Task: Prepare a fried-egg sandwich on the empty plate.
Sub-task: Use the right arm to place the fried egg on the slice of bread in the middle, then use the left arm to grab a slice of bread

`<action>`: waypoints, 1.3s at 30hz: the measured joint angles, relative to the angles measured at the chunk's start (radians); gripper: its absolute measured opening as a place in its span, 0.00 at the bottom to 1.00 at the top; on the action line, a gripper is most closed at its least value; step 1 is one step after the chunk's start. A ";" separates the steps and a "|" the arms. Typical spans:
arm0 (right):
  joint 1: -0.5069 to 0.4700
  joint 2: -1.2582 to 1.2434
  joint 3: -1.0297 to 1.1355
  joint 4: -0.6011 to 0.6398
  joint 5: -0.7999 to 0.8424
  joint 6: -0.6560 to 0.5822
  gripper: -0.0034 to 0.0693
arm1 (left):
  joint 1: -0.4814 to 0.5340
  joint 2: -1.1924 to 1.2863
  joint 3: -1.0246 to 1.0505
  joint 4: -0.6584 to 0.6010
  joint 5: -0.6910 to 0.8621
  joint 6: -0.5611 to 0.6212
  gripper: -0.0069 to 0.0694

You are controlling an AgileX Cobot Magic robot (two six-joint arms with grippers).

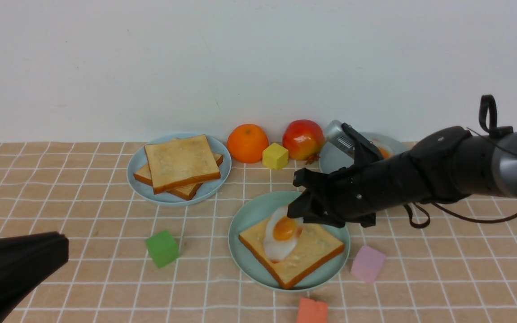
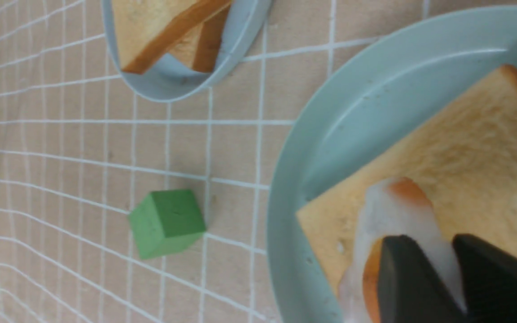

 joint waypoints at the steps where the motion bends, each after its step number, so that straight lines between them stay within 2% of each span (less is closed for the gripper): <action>1: 0.000 0.000 0.000 -0.009 -0.002 0.000 0.36 | 0.000 0.000 0.000 0.000 0.000 0.000 0.11; 7: -0.001 0.000 0.000 -0.049 -0.001 0.000 0.60 | 0.000 0.000 0.000 0.001 0.012 -0.001 0.12; 10: -0.023 -0.017 0.000 -0.062 0.035 0.000 0.65 | 0.000 0.013 0.000 0.000 0.033 -0.004 0.12; 12: -0.050 -0.046 0.000 -0.085 0.072 0.003 0.65 | 0.000 0.043 0.000 0.000 0.047 -0.017 0.12; 15: -0.103 -0.117 0.000 -0.155 0.172 0.047 0.61 | 0.000 0.114 0.000 -0.008 0.062 -0.034 0.12; 18: -0.176 -0.263 0.000 -0.358 0.332 0.133 0.47 | 0.000 0.257 -0.009 -0.035 0.068 -0.045 0.07; 22: -0.194 -0.470 0.000 -0.630 0.487 0.239 0.27 | 0.002 0.481 -0.108 -0.070 0.080 -0.045 0.07; 23: -0.194 -0.470 0.000 -0.630 0.487 0.239 0.26 | 0.005 0.504 -0.115 -0.070 0.080 -0.041 0.07; 24: -0.194 -0.518 0.000 -0.684 0.514 0.263 0.21 | 0.011 0.550 -0.147 -0.076 0.079 -0.032 0.07; 25: -0.192 -0.582 0.000 -0.755 0.549 0.297 0.16 | 0.038 0.640 -0.207 -0.088 0.078 -0.001 0.07; 28: -0.190 -0.680 0.001 -0.813 0.587 0.324 0.12 | 0.104 0.762 -0.335 -0.142 0.084 0.104 0.07; 31: -0.190 -0.810 0.001 -0.831 0.616 0.333 0.10 | 0.244 0.955 -0.515 -0.310 0.136 0.380 0.07; 32: -0.190 -0.816 0.001 -0.831 0.616 0.333 0.10 | 0.252 0.977 -0.524 -0.321 0.139 0.395 0.07; 34: -0.189 -0.901 0.001 -0.830 0.622 0.334 0.10 | 0.349 1.112 -0.636 -0.436 0.167 0.615 0.07; 35: -0.189 -0.931 0.001 -0.831 0.624 0.334 0.10 | 0.381 1.161 -0.677 -0.465 0.173 0.680 0.07; 36: -0.189 -0.936 0.001 -0.831 0.625 0.334 0.10 | 0.387 1.161 -0.685 -0.470 0.174 0.692 0.07; 37: -0.189 -0.978 0.001 -0.834 0.629 0.334 0.11 | 0.435 1.240 -0.749 -0.498 0.185 0.771 0.07; 39: -0.189 -1.023 0.001 -0.834 0.635 0.334 0.10 | 0.473 1.314 -0.822 -0.503 0.188 0.828 0.07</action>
